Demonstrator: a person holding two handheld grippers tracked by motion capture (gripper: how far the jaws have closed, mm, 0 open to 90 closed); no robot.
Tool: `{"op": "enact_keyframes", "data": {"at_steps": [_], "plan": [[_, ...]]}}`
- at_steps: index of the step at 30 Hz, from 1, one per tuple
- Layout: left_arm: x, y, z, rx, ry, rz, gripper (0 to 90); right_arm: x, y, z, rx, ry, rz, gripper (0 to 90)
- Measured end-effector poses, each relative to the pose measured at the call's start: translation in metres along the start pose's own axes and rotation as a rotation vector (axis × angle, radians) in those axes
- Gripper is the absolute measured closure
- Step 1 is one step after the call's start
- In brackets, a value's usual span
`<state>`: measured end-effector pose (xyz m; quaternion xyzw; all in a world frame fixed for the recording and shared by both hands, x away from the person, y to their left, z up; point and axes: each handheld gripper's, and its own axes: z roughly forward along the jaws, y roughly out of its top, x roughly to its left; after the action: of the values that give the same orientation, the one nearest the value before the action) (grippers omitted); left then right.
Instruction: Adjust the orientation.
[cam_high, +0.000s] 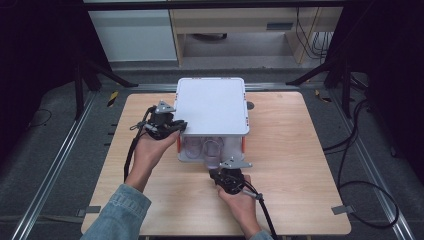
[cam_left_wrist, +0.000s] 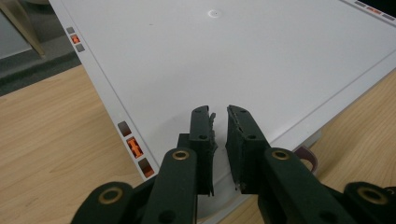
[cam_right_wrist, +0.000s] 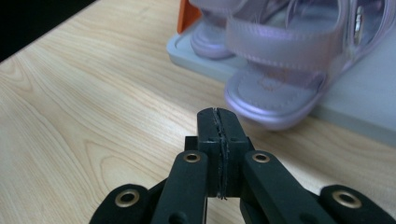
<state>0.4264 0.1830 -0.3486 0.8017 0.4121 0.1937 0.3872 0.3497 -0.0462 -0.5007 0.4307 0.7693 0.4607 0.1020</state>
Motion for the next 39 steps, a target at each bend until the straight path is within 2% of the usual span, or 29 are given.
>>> {"op": "enact_keyframes", "data": {"at_steps": [6,20,29,39], "plan": [[-0.001,0.001,0.0,0.007,0.004,-0.003,80.5,-0.007,0.0,0.007,0.033,-0.021,0.015,90.0],[0.0,0.002,0.0,0.016,-0.002,-0.002,81.1,-0.022,0.015,0.02,0.047,-0.04,0.029,90.0],[0.0,0.002,0.0,0.017,-0.003,-0.002,81.3,-0.035,0.027,0.031,0.055,-0.053,0.063,90.0],[0.0,0.001,0.0,0.013,-0.007,-0.011,81.3,-0.041,0.032,0.035,0.075,-0.061,0.091,90.0]]}}
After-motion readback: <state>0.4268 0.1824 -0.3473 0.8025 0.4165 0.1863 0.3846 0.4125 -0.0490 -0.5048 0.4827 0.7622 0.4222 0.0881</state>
